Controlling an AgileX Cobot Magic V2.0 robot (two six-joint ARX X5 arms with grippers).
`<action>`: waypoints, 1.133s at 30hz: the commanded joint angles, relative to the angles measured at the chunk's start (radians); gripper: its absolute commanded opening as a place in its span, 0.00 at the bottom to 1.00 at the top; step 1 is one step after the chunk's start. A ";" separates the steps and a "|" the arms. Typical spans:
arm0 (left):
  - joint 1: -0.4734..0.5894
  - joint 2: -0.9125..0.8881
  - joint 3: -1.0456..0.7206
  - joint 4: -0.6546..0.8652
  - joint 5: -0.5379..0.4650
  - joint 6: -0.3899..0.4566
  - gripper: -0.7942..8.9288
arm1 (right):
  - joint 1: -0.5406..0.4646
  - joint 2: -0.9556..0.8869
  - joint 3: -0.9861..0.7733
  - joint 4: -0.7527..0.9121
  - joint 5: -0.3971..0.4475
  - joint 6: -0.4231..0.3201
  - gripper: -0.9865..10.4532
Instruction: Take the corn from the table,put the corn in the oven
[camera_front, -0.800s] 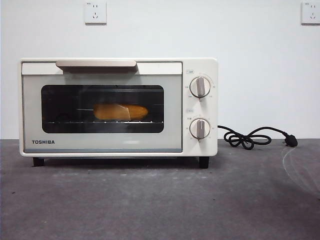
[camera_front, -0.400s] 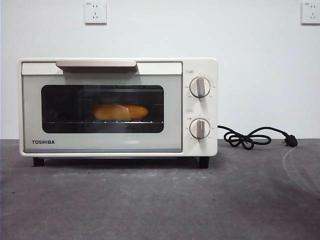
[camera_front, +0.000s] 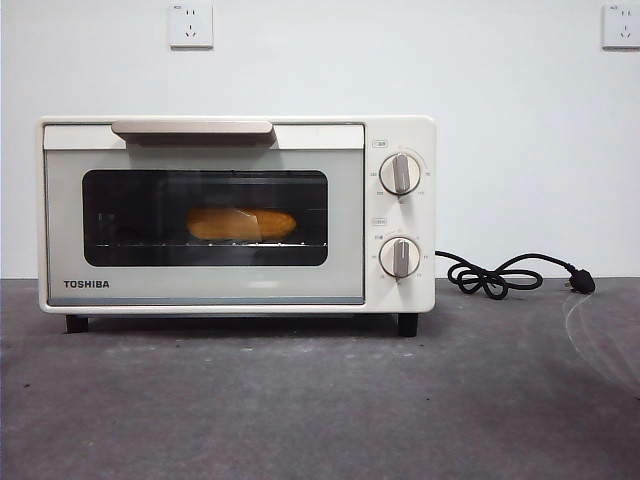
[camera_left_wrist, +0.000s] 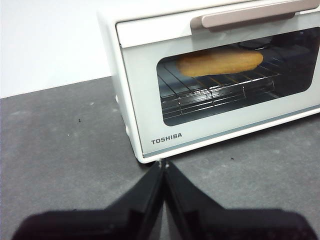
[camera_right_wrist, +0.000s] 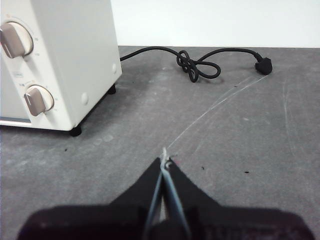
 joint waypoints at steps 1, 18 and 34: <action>0.002 -0.001 -0.005 0.005 -0.003 0.000 0.08 | 0.000 -0.001 -0.009 0.003 0.004 0.009 0.07; 0.002 0.021 -0.005 0.002 -0.003 0.000 0.08 | 0.000 -0.001 -0.009 0.003 0.004 0.009 0.07; 0.002 0.060 -0.005 -0.009 -0.003 0.000 0.08 | 0.000 -0.001 -0.009 0.003 0.004 0.009 0.07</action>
